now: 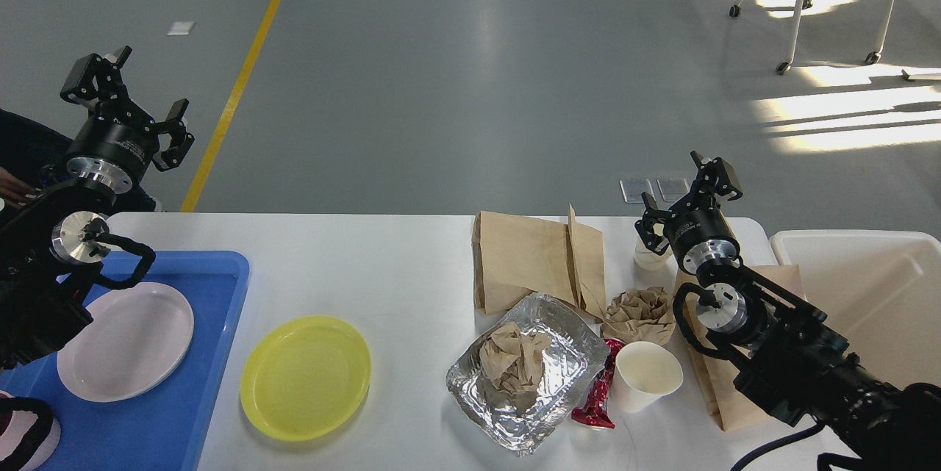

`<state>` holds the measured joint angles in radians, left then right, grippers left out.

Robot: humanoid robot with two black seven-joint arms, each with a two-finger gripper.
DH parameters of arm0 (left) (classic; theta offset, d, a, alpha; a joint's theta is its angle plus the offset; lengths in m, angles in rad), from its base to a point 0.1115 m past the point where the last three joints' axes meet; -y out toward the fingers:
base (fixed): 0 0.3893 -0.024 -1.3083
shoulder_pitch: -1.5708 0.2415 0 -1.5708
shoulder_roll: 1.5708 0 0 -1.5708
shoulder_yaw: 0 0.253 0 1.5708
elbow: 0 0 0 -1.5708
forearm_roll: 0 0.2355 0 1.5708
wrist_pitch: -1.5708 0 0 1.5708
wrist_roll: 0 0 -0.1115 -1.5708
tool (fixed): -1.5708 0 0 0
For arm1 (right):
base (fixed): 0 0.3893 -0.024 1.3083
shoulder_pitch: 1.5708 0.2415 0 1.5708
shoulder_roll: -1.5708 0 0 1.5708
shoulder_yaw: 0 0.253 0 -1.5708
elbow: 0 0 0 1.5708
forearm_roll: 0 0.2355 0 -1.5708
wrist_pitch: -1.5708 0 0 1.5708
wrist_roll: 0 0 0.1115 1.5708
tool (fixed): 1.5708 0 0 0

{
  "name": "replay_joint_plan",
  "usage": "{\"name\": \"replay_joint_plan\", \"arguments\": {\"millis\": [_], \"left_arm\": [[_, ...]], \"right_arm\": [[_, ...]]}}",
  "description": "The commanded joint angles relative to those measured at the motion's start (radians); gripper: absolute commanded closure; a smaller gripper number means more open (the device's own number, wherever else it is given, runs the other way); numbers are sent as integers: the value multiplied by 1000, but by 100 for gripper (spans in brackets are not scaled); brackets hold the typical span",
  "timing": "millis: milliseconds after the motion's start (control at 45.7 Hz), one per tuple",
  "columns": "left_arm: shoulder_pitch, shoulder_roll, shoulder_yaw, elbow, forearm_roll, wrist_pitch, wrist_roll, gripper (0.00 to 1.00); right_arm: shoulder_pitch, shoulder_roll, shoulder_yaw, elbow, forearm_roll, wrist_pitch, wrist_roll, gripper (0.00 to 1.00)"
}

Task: Tidy desktop
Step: 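Raise the left arm and swing the left gripper toward the yellow plate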

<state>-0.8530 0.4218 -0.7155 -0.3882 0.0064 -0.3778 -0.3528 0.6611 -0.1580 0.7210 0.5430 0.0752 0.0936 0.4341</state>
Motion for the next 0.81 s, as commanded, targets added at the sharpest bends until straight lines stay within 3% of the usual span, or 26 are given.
{"name": "replay_joint_plan", "arguments": {"millis": [0,438,788], "left_arm": [[0,-1,-2,0,-3,-1,0,3],[8,6,-2,0,-2,-3,3,3],[-11,37,25,-14,0,-4,38,3]], "right_arm": [[0,0,0,0,0,0,0,0],[0,0,0,0,0,0,0,0],[0,0,0,0,0,0,0,0]]}}
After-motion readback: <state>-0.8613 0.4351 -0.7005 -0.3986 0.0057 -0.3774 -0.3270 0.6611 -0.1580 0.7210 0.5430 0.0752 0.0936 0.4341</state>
